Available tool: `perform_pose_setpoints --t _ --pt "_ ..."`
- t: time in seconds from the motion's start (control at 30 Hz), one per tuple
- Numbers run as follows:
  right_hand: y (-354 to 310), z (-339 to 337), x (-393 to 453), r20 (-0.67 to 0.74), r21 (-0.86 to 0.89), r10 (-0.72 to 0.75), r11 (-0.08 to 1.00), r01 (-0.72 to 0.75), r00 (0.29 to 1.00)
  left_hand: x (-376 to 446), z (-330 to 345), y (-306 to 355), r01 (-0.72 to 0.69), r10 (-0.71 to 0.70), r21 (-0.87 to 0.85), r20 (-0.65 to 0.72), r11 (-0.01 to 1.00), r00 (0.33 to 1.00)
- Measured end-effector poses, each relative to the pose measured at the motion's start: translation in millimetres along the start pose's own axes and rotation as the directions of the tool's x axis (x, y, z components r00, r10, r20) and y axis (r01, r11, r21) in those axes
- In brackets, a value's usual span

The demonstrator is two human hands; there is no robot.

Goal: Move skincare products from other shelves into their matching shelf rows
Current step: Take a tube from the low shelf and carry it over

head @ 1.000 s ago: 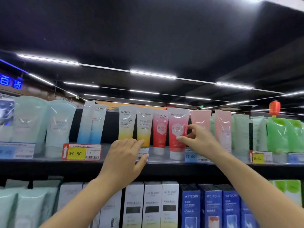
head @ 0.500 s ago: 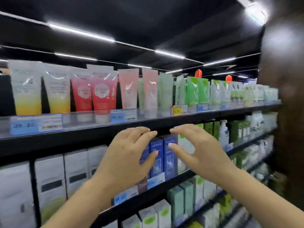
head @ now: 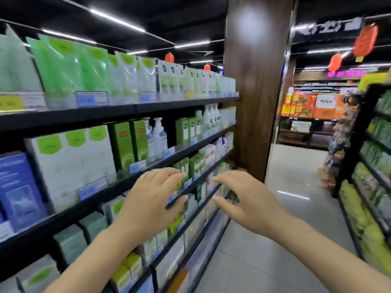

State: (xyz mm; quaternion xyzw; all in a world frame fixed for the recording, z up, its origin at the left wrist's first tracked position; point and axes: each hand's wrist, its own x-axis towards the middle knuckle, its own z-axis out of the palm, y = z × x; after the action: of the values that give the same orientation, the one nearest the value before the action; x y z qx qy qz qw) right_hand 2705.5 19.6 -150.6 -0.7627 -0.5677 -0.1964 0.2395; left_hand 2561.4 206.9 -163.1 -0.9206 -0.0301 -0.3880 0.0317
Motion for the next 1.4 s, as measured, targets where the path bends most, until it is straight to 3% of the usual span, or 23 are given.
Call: perform_pose_setpoints --t 0.37,0.57,0.87,1.2,1.4 --pt "189 -8 -41 0.045 -0.073 0.233 0.971 -0.23 0.971 100 175 65 -0.048 0.068 -0.145 0.137 0.988 0.988" --pt "283 30 -21 0.074 -0.131 0.307 0.946 -0.296 0.949 151 274 53 -0.082 0.114 -0.199 0.158 0.977 0.981" --pt "413 90 21 0.194 -0.124 0.399 0.916 -0.381 0.896 226 421 20 -0.028 0.086 -0.19 0.301 0.981 0.95" --pt "589 147 54 0.328 -0.008 0.328 0.939 -0.345 0.886 288 577 22 0.131 -0.083 -0.098 0.388 0.986 0.918" --pt "694 171 84 0.406 0.051 0.226 0.962 -0.269 0.886 315 651 30 0.287 -0.255 0.011 0.491 0.958 0.833"
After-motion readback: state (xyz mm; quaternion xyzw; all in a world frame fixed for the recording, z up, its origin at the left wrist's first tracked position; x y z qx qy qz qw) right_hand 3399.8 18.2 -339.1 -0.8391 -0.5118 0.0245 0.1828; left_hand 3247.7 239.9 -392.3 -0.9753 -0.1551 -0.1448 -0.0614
